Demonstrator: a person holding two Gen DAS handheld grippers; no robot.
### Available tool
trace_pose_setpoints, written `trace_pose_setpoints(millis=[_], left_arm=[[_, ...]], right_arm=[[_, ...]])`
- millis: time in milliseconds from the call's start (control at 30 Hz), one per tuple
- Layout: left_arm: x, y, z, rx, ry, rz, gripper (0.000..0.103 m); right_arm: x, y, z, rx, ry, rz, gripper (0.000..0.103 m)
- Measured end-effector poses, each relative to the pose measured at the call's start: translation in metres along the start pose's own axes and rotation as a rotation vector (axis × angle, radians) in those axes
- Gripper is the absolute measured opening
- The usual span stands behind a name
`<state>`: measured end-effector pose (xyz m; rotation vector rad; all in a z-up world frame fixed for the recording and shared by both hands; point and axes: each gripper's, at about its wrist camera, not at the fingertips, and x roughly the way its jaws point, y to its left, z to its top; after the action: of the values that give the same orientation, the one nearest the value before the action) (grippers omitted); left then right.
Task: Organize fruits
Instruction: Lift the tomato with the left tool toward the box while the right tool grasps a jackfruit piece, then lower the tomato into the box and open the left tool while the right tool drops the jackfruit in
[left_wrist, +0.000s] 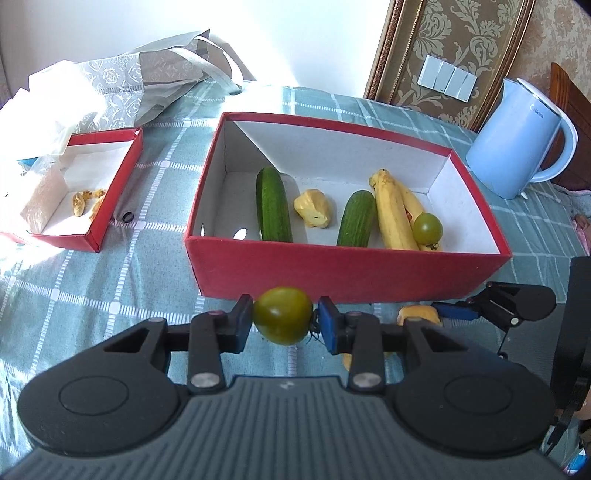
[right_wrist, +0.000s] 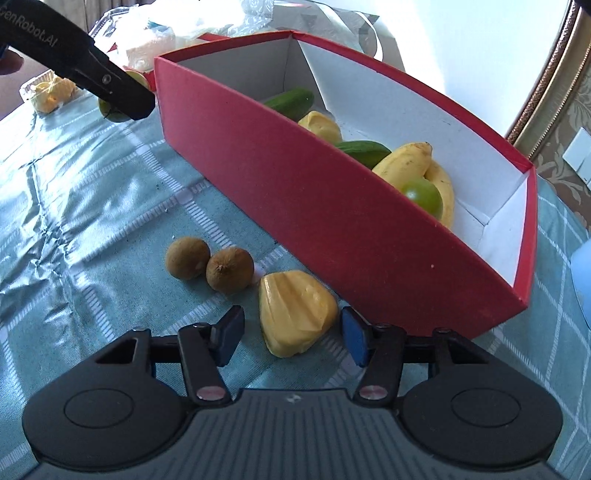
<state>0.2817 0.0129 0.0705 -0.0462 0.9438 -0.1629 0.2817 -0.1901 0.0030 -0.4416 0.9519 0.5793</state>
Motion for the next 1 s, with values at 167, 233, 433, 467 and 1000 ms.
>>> trace_pose_setpoints(millis=[167, 233, 433, 467, 1000], left_arm=[[0.001, -0.002, -0.001, 0.009, 0.001, -0.008, 0.034], [0.002, -0.003, -0.002, 0.010, 0.003, -0.005, 0.034], [0.003, -0.002, 0.000, 0.011, 0.002, 0.000, 0.034], [0.003, -0.002, 0.000, 0.014, 0.000, 0.000, 0.034], [0.026, -0.005, 0.077, 0.045, -0.013, -0.149, 0.035]], right_arm=[[0.005, -0.006, 0.009, -0.020, 0.007, 0.028, 0.046], [0.006, -0.009, 0.010, -0.015, 0.016, 0.039, 0.045], [-0.001, -0.010, 0.007, 0.046, -0.004, 0.031, 0.044], [-0.004, -0.011, 0.007, 0.060, -0.003, 0.035, 0.044], [-0.107, -0.029, -0.017, 0.288, -0.105, -0.036, 0.044]])
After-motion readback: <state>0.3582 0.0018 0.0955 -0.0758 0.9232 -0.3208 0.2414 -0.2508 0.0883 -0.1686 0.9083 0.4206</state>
